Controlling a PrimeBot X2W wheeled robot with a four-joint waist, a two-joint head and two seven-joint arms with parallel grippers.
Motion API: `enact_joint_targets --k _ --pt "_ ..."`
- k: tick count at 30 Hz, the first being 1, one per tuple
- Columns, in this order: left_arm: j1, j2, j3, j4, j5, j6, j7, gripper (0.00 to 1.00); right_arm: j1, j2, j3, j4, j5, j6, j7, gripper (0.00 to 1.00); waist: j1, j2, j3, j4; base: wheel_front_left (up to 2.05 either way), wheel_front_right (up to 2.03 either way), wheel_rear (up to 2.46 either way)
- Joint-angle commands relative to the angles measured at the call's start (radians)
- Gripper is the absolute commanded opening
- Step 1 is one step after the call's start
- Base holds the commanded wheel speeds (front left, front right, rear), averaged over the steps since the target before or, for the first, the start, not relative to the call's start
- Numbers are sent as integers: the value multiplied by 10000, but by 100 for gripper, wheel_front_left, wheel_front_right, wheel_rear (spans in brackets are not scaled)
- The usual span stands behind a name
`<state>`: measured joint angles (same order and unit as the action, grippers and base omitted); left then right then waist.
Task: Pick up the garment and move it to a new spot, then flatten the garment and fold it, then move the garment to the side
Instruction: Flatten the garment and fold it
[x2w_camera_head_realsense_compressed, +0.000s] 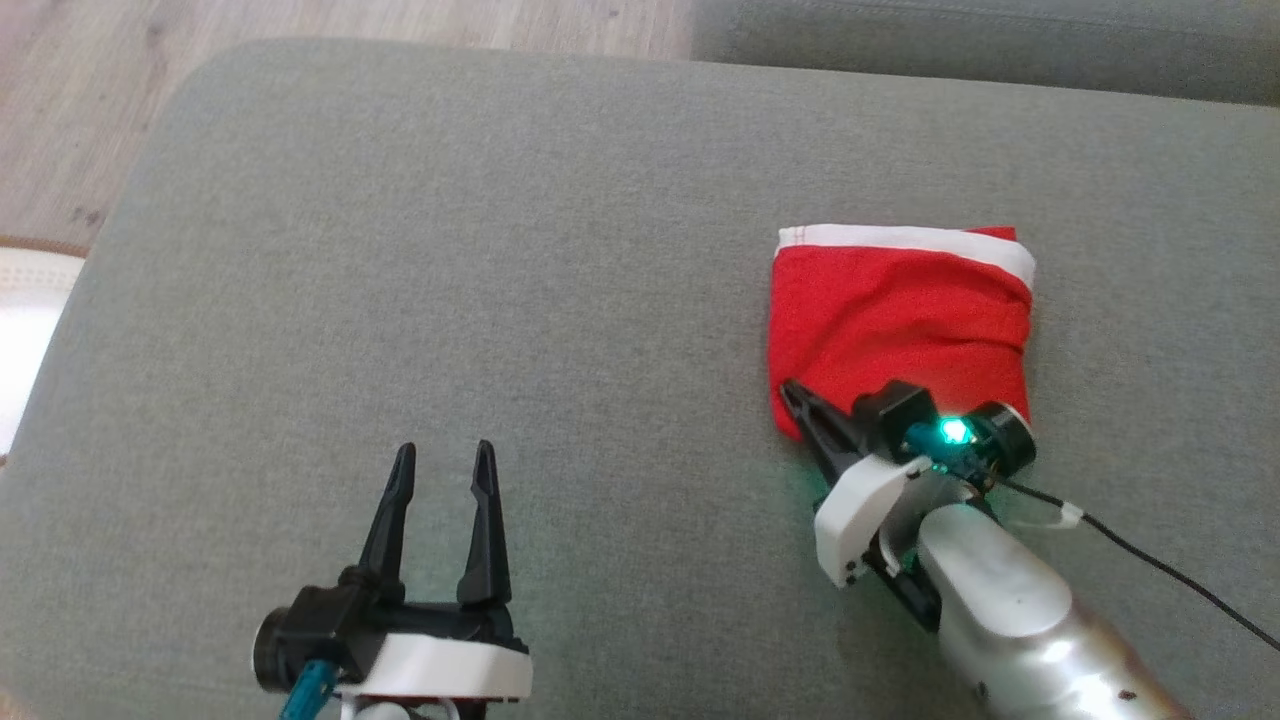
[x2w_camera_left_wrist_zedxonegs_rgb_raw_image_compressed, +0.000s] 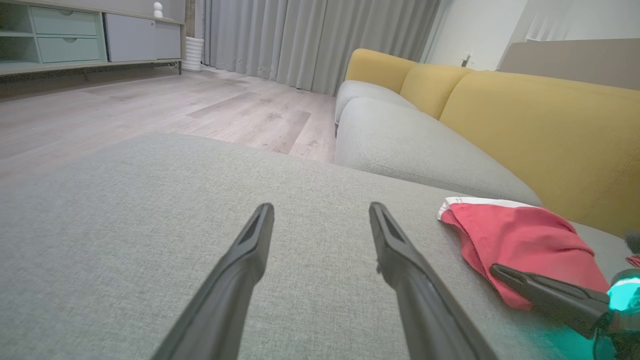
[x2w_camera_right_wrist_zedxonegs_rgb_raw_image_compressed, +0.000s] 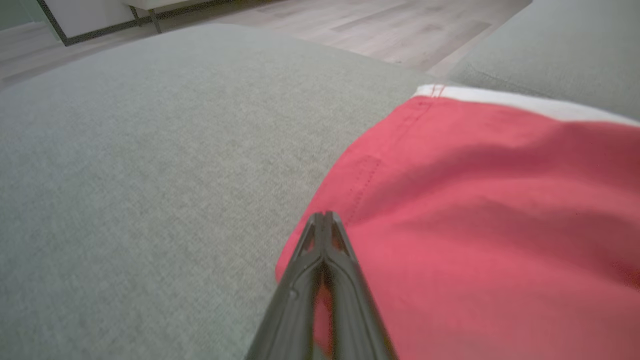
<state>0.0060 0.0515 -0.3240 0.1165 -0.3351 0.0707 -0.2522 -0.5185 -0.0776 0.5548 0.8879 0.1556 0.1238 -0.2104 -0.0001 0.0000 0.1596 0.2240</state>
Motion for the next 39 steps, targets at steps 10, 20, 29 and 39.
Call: enact_joint_targets --k 10,20,29,39 --pt "178 -13 598 -217 -42 -13 -95 100 667 -6 409 -585 718 69 -369 0 1 0 -698 -478 0 0 0" --pt "870 -13 1214 200 627 -606 -95 100 2810 -1064 -2435 -3533 471 69 -509 100 1 0 -1721 -842 0 0 0" --pt "880 -13 1878 810 958 -1157 -95 100 5071 -857 -4679 -5897 20 69 -511 100 1 0 -2026 -1116 0 0 0" --pt "768 -13 2328 1257 1292 -1577 -95 100 6283 -49 -5649 -6335 -273 69 -512 100 1 0 -2057 -1370 0 0 0"
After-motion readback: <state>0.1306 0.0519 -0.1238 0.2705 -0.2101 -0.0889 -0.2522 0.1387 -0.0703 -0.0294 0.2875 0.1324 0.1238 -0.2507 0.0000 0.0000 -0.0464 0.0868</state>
